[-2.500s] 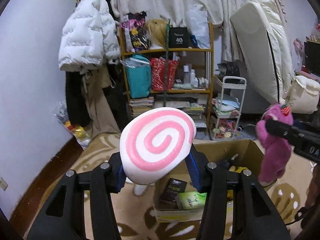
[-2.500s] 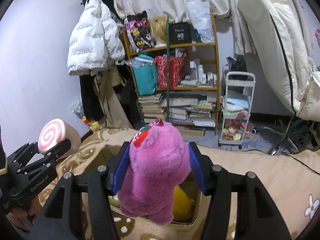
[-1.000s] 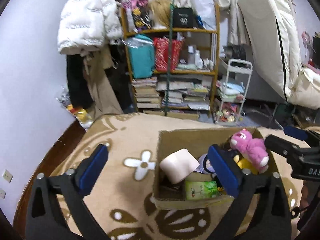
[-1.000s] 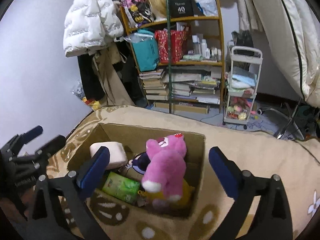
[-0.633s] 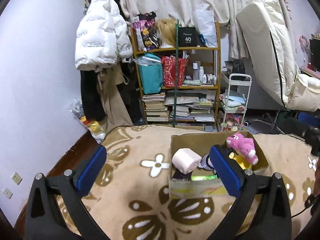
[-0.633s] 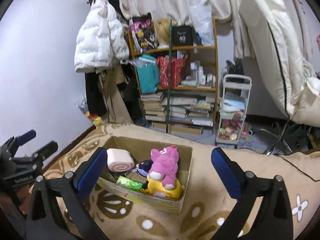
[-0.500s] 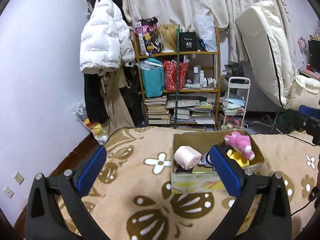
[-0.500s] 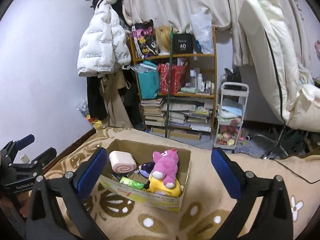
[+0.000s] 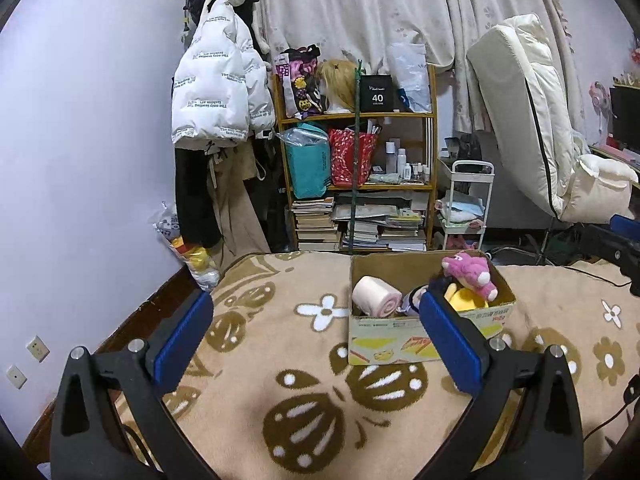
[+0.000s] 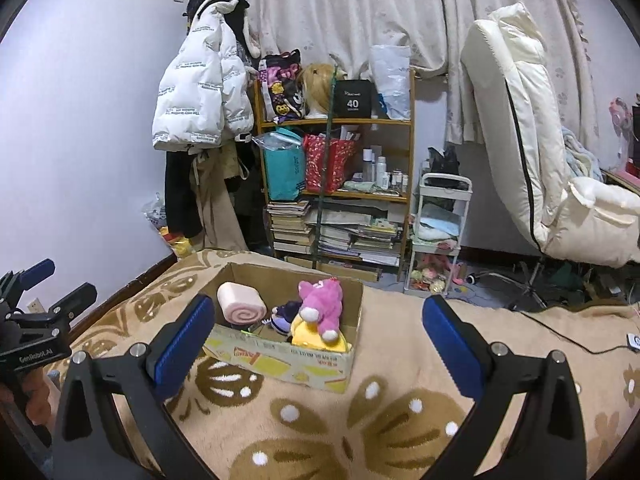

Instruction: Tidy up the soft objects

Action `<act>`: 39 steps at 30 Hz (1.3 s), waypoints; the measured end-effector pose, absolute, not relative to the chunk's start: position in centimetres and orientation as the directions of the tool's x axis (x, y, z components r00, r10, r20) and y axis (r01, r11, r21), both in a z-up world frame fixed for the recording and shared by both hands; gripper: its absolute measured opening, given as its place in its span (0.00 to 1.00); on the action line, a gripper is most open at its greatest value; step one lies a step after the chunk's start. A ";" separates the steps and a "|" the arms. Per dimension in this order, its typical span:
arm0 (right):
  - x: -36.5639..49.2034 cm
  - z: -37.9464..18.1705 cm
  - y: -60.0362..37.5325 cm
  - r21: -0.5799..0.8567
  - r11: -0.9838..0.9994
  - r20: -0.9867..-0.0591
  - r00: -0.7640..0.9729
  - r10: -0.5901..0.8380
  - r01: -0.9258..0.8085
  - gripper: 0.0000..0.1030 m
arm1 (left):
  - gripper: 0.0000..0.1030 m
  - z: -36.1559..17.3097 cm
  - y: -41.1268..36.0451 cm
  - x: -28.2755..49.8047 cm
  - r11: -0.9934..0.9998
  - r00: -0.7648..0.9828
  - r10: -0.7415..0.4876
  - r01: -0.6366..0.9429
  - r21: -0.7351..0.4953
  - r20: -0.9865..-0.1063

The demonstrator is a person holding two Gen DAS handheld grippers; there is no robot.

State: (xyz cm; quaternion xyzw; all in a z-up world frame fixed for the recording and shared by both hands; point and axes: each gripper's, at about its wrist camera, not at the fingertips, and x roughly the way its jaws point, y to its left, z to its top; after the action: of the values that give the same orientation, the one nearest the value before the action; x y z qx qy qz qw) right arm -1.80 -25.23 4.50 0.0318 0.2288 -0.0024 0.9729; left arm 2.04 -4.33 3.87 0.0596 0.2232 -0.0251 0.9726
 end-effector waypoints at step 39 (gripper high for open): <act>-0.4 2.1 -25.6 0.097 0.993 -0.470 0.883 -0.013 0.067 1.00 | 0.99 1.2 -3.5 4.6 0.999 0.875 -0.008 0.033 0.043 -0.483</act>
State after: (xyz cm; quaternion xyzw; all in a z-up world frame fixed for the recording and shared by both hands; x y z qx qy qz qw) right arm -0.36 -25.63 2.13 0.0554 0.2414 -0.0207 0.9686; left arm 4.58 -3.52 1.23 0.0249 0.2494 -0.0105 0.9680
